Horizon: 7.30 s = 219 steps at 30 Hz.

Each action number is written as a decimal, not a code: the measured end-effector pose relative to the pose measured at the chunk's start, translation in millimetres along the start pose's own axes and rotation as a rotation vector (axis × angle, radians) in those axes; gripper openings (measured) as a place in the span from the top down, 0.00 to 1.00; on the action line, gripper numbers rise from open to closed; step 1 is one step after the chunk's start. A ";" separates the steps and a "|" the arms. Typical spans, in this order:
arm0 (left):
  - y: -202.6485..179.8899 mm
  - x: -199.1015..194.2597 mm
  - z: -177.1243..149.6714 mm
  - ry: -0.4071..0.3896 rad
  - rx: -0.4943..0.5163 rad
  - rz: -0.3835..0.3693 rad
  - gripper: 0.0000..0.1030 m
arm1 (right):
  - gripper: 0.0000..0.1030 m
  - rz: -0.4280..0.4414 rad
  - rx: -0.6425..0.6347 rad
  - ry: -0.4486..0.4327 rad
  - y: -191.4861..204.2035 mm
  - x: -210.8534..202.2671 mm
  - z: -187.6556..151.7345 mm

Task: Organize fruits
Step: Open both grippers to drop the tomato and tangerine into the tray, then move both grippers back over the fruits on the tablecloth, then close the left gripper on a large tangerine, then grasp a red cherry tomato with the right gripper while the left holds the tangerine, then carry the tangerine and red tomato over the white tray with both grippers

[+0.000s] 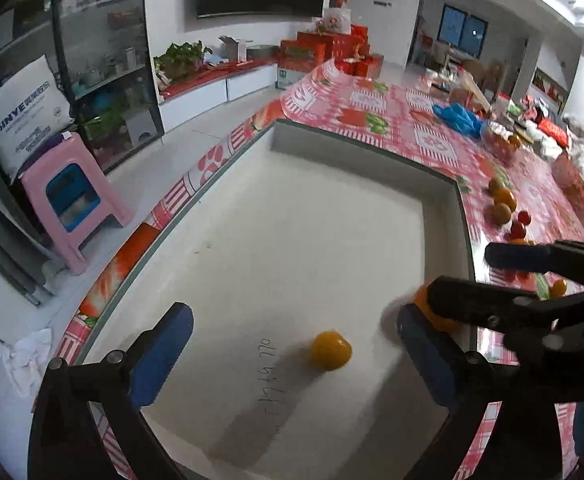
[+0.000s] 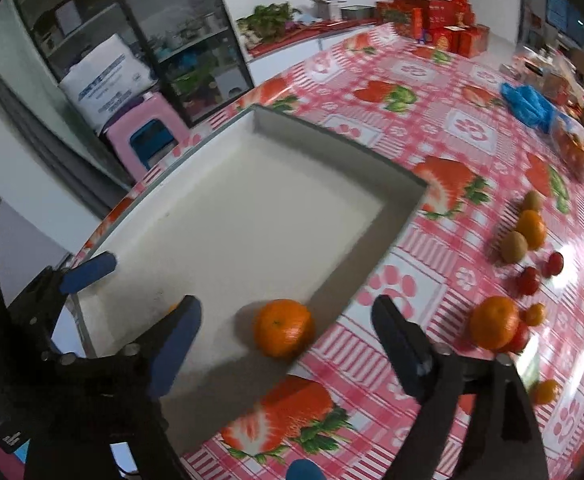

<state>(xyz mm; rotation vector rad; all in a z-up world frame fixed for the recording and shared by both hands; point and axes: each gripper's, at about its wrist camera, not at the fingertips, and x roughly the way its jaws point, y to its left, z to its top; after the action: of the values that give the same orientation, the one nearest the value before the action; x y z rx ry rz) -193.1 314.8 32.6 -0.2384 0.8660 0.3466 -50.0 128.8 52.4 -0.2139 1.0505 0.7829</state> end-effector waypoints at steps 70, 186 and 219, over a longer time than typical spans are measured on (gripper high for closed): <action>-227.9 62.2 37.0 0.147 0.341 -0.220 0.28 | 0.00 -0.447 0.317 -0.130 -257.9 -64.5 -119.5; -196.3 24.7 -15.6 0.108 0.289 -0.204 0.63 | 0.79 -0.081 0.350 -0.135 -202.7 -93.4 -145.9; -34.3 -19.5 8.6 -0.012 0.064 -0.067 0.63 | 0.79 0.038 0.081 -0.111 -66.3 -63.5 -47.0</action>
<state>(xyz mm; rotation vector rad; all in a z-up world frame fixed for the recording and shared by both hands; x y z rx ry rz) -185.3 282.3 55.3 -0.2054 0.8535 0.2569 -54.9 27.0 68.9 -0.0811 0.9814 0.7762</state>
